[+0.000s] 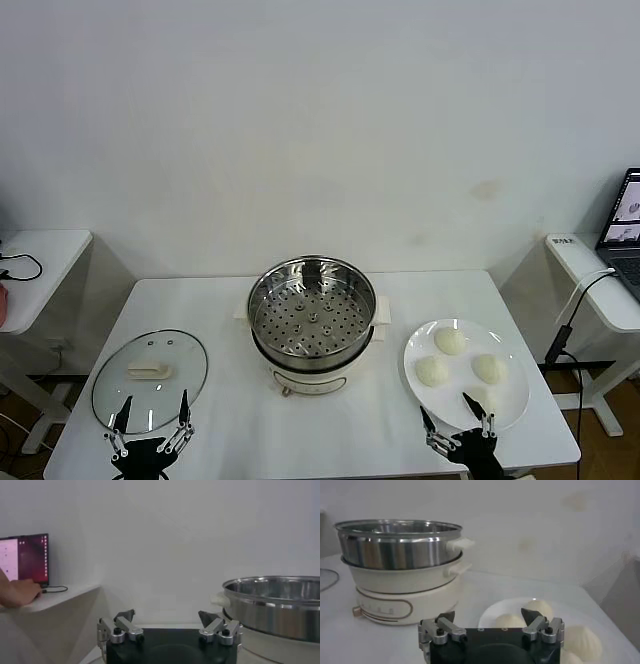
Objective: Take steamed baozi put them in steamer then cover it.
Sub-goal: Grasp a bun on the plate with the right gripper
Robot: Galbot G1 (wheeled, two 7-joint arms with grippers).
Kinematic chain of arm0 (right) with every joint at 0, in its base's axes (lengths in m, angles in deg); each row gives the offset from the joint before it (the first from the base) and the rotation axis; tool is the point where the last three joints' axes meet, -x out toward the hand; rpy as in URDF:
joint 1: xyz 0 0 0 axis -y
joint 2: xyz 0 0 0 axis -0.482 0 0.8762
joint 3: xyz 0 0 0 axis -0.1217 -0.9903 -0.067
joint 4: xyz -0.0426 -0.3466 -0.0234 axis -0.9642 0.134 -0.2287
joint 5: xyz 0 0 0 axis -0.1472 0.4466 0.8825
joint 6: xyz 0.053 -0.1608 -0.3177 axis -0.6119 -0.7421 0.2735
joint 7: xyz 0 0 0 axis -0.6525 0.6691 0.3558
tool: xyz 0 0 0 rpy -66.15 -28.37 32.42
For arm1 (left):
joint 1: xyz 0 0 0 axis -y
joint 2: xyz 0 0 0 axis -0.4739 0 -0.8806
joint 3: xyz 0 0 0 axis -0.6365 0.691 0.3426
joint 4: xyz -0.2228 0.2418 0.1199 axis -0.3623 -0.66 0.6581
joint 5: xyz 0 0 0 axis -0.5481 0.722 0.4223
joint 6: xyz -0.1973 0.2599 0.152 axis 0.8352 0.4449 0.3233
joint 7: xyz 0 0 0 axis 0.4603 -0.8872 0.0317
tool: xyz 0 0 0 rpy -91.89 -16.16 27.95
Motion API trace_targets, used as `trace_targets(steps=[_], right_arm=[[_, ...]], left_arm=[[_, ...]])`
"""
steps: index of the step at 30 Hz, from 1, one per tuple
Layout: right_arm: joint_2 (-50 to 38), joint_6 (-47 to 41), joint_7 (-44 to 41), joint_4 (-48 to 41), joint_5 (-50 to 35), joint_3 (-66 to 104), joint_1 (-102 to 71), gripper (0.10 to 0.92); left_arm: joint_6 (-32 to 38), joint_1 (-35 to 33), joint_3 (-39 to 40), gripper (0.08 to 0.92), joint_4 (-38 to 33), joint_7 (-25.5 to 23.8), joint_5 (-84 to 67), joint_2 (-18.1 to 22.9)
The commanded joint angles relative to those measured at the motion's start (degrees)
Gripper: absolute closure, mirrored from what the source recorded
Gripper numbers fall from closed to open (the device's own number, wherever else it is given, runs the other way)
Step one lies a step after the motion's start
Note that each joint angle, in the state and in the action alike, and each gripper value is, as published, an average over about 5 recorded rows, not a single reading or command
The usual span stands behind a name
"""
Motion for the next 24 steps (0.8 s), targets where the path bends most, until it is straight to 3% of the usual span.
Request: trace_targets(steps=[1, 10, 18, 24], right_arm=[[-0.6, 0.0, 0.3, -0.4, 2.7, 0.8, 1.5, 0.203], [-9.1, -0.6, -3.0, -4.8, 19.2, 8.9, 10.7, 0.203], [-23.7, -1.7, -17.0, -11.8, 33.9, 11.1, 21.4, 0.203], [-34.6, 0.0, -27.4, -18.7, 39.0, 3.3, 32.1, 0.202]], left_arm=[[-3.9, 0.1, -0.3, 0.177, -0.9, 0.1, 0.9, -0.2], [-5.4, 1.4, -1.8, 0.177, -1.8, -1.4, 4.0, -0.7], [-5.3, 1.6, -2.1, 0.177, -1.7, -1.9, 5.6, -0.3], [-5.2, 1.4, -1.6, 0.177, -1.6, -1.8, 7.3, 0.3]])
